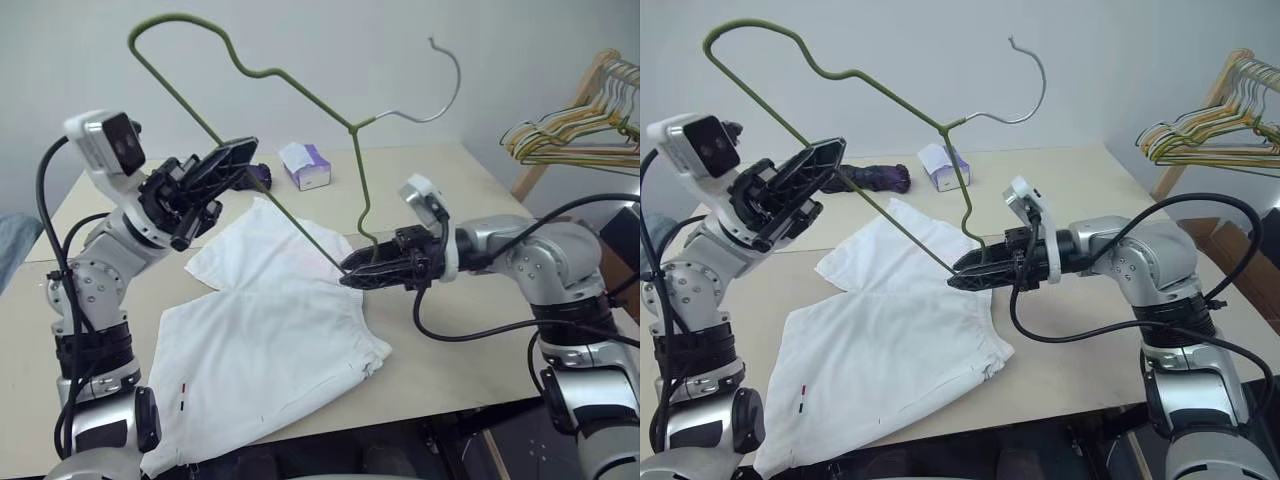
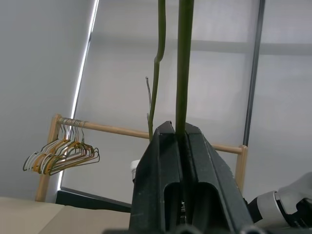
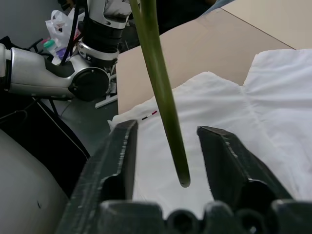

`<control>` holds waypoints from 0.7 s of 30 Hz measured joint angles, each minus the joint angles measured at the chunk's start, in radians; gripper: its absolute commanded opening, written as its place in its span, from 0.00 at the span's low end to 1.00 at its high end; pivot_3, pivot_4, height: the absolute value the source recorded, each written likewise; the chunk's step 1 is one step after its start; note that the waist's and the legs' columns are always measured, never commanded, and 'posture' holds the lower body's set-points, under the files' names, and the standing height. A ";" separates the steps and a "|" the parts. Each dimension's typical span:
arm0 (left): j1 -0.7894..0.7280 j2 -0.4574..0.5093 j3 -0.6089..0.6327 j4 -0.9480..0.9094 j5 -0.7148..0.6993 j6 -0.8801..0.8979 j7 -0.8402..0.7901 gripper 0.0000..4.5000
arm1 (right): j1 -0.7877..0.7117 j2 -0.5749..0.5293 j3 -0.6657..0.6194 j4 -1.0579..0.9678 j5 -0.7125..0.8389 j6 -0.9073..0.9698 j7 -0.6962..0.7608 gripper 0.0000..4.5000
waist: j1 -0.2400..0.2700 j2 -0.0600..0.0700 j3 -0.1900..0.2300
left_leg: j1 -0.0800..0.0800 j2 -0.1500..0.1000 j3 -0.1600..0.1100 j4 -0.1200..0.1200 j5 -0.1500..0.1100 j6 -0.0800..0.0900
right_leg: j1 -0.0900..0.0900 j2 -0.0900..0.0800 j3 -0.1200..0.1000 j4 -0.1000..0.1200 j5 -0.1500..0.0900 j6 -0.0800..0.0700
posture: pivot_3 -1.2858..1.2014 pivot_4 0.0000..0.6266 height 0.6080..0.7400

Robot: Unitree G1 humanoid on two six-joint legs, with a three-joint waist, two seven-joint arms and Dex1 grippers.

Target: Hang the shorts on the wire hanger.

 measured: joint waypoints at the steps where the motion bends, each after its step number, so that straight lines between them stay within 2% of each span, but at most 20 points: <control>1: 0.000 0.000 0.000 0.000 0.004 -0.003 0.000 0.00 | 0.000 0.001 0.000 0.002 0.000 0.000 -0.001 0.26 | 0.000 0.000 0.000 | 0.000 0.000 0.000 0.000 0.000 0.000 | 0.000 0.000 0.000 0.000 0.000 0.000 | 0.51 0.00 1.00; 4: 0.000 -0.008 0.001 0.005 0.012 -0.012 0.003 0.00 | 0.000 0.001 0.000 0.003 -0.002 0.000 -0.002 0.03 | 0.000 0.000 0.000 | 0.000 0.000 0.000 0.000 0.000 0.000 | 0.000 0.000 0.000 0.000 0.000 0.000 | 0.51 0.00 1.00; 7: 0.012 -0.016 0.003 0.020 0.047 -0.050 0.005 0.00 | 0.000 0.006 0.000 -0.009 -0.004 0.000 -0.001 0.00 | 0.000 0.000 0.000 | 0.000 0.000 0.000 0.000 0.000 0.000 | 0.000 0.000 0.000 0.000 0.000 0.000 | 0.51 0.00 1.00; 11: 0.030 -0.015 -0.025 0.021 0.122 -0.079 0.009 0.23 | 0.003 0.011 0.000 -0.011 -0.010 0.000 -0.010 0.00 | 0.000 0.000 0.000 | 0.000 0.000 0.000 0.000 0.000 0.000 | 0.000 0.000 0.000 0.000 0.000 0.000 | 0.50 0.00 1.00; 15: 0.054 -0.031 -0.107 0.019 0.200 -0.085 0.022 0.53 | 0.012 0.038 -0.031 -0.016 0.001 0.001 -0.061 0.00 | 0.001 0.000 0.000 | 0.000 0.000 0.000 0.000 0.000 0.000 | 0.000 0.000 0.000 0.000 0.000 0.000 | 0.50 0.00 1.00; 21: 0.082 0.067 -0.263 0.015 0.443 -0.114 0.044 0.98 | 0.043 0.074 -0.172 -0.046 0.056 0.027 -0.199 0.00 | -0.001 0.001 0.000 | 0.000 0.000 0.000 -0.001 0.000 0.000 | -0.001 0.000 0.000 0.000 0.000 0.000 | 0.50 0.00 1.00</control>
